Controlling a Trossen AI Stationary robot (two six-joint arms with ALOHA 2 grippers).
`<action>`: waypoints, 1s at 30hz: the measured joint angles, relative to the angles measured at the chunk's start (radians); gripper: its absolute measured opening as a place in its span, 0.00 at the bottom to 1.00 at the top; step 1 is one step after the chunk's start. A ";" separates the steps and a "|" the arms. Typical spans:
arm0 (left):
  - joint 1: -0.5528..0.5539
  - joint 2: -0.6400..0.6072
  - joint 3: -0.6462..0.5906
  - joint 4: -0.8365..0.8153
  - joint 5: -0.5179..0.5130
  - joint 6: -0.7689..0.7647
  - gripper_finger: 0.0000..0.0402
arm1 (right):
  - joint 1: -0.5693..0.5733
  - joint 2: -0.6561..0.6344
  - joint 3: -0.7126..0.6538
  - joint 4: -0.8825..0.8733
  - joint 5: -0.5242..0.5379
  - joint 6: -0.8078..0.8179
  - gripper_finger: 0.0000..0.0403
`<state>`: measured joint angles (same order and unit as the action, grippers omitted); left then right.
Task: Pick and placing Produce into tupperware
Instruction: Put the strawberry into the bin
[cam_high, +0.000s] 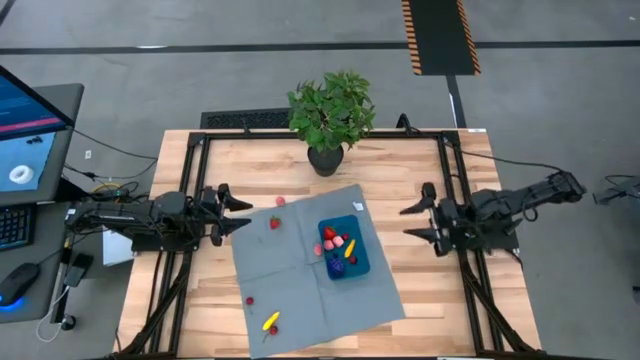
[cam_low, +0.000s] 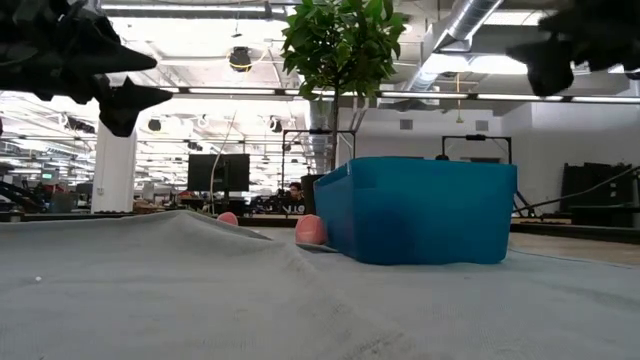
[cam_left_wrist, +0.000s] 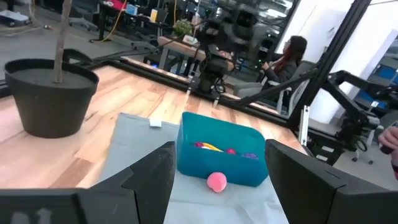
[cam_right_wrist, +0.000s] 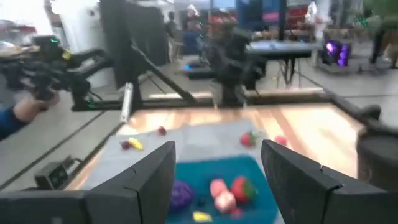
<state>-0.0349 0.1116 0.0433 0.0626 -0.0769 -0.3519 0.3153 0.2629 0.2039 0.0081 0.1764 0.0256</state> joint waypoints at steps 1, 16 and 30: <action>0.000 0.000 0.000 0.005 -0.003 0.000 0.59 | -0.010 -0.004 -0.014 -0.002 -0.002 0.011 0.65; 0.002 0.184 0.000 -0.047 -0.282 -0.207 0.59 | -0.198 -0.016 -0.197 0.123 -0.334 -0.023 0.65; -0.005 0.576 0.021 0.153 -0.238 -0.433 0.59 | -0.233 -0.015 -0.198 0.116 -0.334 0.004 0.65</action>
<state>-0.0400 0.6879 0.0648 0.2156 -0.3149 -0.7851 0.0820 0.2478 0.0063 0.1238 -0.1574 0.0292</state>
